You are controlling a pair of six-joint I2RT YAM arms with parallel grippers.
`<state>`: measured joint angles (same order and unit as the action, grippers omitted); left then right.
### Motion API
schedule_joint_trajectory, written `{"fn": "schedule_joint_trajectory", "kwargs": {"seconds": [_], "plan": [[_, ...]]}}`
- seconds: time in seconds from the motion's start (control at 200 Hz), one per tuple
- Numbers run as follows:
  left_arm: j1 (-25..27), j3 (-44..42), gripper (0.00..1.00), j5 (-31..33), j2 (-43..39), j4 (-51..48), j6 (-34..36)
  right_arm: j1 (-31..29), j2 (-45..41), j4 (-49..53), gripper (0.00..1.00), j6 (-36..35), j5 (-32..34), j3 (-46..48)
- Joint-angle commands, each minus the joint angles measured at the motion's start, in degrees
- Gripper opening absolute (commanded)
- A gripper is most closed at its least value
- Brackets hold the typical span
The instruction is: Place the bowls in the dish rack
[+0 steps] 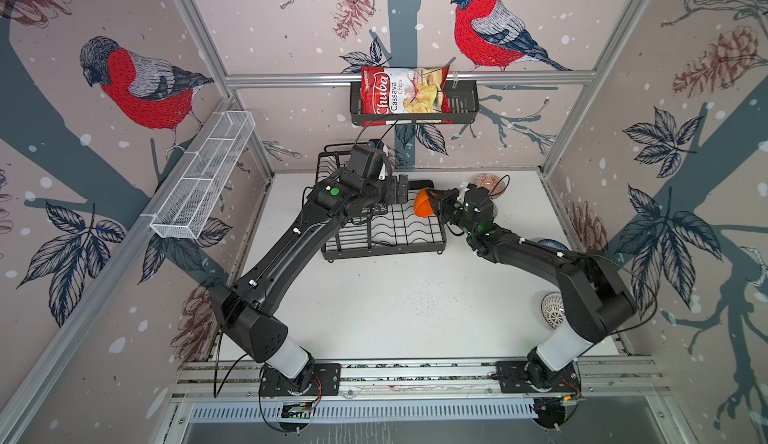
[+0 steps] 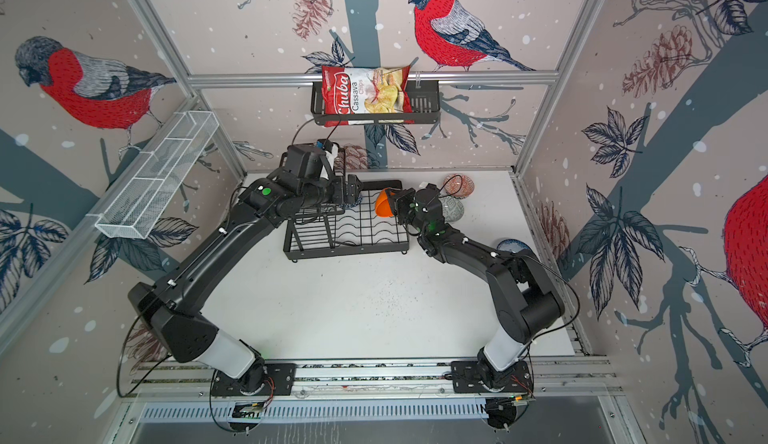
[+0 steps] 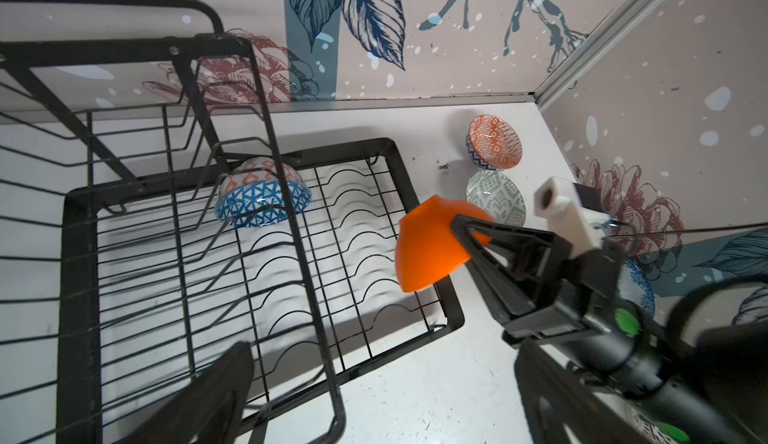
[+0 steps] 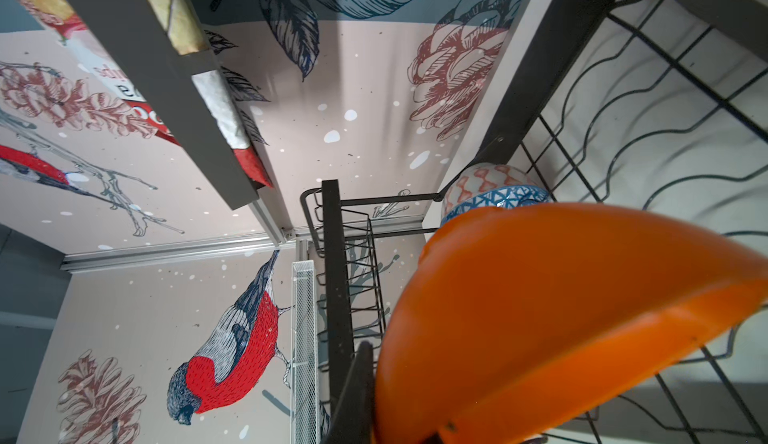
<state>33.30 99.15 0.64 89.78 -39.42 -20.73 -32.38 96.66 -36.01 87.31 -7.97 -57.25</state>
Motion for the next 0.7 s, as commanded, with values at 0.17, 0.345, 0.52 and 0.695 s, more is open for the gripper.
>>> {"fn": "schedule_joint_trajectory", "kwargs": {"seconds": [0.17,0.345,0.52,0.695], "plan": [[-1.7,-0.5,0.98,-3.9,-1.4,3.0,3.6,-2.7,7.0,-6.4,0.0,-1.2,1.5,-7.1],[-2.0,-4.9,0.98,-3.2,-3.3,4.9,3.9,-4.3,10.6,-8.6,0.0,0.8,2.5,-7.3],[-3.2,-7.2,0.98,-2.9,-4.4,6.2,4.5,-4.7,14.5,-9.0,0.0,0.6,1.7,-9.9],[-4.2,-7.2,0.98,-3.1,-4.2,5.8,4.3,-5.5,18.2,-10.8,0.0,2.2,1.5,-13.0]]}}
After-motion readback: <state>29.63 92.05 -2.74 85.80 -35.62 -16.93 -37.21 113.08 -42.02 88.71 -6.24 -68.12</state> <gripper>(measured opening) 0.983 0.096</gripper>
